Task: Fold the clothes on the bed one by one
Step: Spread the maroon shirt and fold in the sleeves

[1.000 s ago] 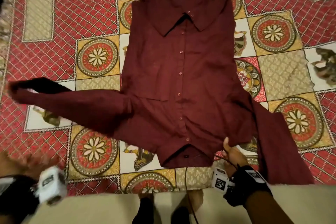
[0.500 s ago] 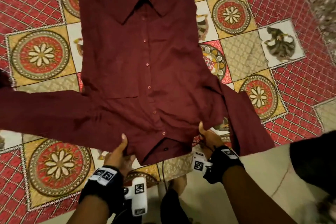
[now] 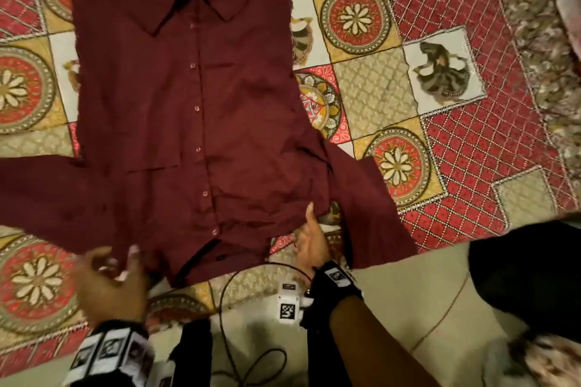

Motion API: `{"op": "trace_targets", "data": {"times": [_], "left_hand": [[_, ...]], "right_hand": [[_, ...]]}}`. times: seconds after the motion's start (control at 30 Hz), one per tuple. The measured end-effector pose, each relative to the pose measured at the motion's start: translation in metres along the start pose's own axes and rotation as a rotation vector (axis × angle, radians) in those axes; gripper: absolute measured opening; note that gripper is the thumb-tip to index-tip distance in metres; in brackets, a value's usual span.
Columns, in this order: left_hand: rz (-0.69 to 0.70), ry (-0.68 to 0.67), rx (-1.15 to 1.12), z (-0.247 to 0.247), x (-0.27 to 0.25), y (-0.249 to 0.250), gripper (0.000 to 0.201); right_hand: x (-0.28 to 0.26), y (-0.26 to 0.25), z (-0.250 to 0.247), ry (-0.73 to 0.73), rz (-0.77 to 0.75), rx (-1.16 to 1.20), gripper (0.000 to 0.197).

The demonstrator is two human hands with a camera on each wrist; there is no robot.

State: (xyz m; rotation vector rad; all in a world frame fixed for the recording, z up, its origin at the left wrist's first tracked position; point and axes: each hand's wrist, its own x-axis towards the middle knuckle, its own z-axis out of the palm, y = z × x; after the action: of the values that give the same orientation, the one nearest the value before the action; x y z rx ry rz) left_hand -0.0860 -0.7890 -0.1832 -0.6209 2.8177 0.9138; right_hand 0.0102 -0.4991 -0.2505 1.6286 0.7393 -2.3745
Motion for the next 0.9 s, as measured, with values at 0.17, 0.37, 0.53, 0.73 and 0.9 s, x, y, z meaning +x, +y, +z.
{"op": "trace_targets", "data": {"times": [0.17,0.37,0.53,0.73,0.9], "left_hand": [[0.724,-0.311,0.141,0.077,-0.075,0.098,0.028],[0.866,-0.62,0.194,0.194,-0.109,0.16,0.062],[0.819,-0.538,0.365,0.226,-0.131,0.162,0.088],[0.795,-0.438,0.444,0.236,-0.138,0.161,0.076],[0.744,-0.531,0.457,0.231,-0.136,0.172,0.071]], "right_hand": [[-0.037,0.014,-0.029,0.163,-0.033,-0.035,0.058],[-0.08,-0.019,-0.113,0.815,-0.225,-0.198,0.059],[-0.087,-0.102,-0.14,0.686,-0.789,-0.736,0.038],[-0.001,-0.203,-0.128,0.158,-0.621,-1.167,0.025],[0.01,-0.229,-0.104,-0.014,-0.431,-1.552,0.027]]}}
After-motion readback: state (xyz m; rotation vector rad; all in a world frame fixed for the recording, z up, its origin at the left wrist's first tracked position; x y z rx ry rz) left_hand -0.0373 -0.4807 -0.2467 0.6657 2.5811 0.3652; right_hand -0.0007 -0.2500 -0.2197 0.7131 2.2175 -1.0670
